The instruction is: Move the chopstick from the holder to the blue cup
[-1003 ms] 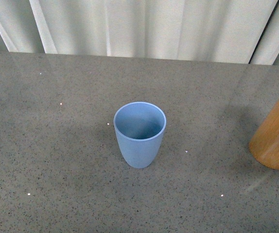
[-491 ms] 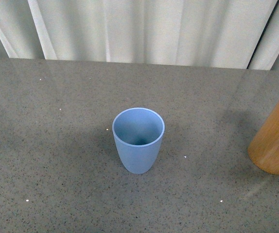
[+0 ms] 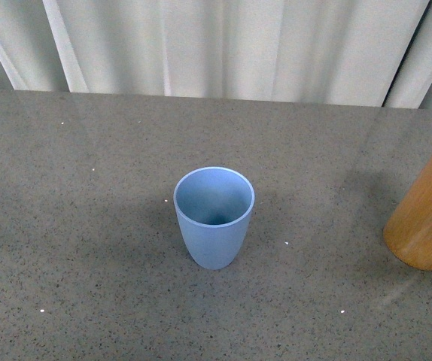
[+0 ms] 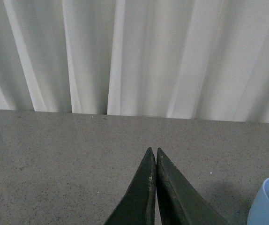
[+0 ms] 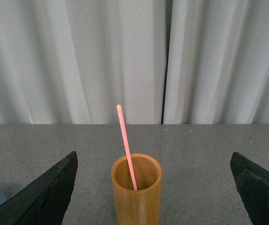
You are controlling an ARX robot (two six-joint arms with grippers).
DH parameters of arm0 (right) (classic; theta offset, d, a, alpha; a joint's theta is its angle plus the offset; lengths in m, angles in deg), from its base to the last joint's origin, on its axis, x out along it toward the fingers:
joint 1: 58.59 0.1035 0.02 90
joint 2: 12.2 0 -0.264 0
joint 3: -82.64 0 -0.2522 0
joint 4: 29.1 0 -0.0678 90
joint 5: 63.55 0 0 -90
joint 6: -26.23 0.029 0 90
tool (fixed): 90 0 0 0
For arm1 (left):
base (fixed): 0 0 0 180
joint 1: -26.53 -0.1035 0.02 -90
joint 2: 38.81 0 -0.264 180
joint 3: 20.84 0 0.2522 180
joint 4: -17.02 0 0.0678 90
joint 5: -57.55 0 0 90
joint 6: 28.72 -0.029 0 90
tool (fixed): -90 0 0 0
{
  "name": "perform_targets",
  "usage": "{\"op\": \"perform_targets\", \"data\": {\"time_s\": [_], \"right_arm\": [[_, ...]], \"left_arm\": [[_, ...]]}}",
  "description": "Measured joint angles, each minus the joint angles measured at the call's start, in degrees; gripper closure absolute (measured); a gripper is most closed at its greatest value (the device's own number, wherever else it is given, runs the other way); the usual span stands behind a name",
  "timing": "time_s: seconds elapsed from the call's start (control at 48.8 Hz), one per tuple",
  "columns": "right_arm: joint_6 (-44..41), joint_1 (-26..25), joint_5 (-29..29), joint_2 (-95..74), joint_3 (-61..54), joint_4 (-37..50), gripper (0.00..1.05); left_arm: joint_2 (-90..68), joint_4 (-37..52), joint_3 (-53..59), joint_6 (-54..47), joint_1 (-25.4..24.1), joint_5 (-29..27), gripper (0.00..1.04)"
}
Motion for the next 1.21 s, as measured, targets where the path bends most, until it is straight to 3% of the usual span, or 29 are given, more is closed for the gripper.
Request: {"op": "perform_targets", "data": {"time_s": [0.819, 0.922, 1.208], "right_arm": [[0.0, 0.0, 0.0, 0.0, 0.0, 0.0, 0.1], [0.0, 0.0, 0.0, 0.0, 0.0, 0.0, 0.1], [0.0, 0.0, 0.0, 0.0, 0.0, 0.0, 0.1]], "left_arm": [[14.6, -14.5, 0.0, 0.0, 0.0, 0.0, 1.01], [23.0, -24.2, 0.0, 0.0, 0.0, 0.0, 1.01], [24.3, -24.7, 0.0, 0.1, 0.0, 0.0, 1.0]]}}
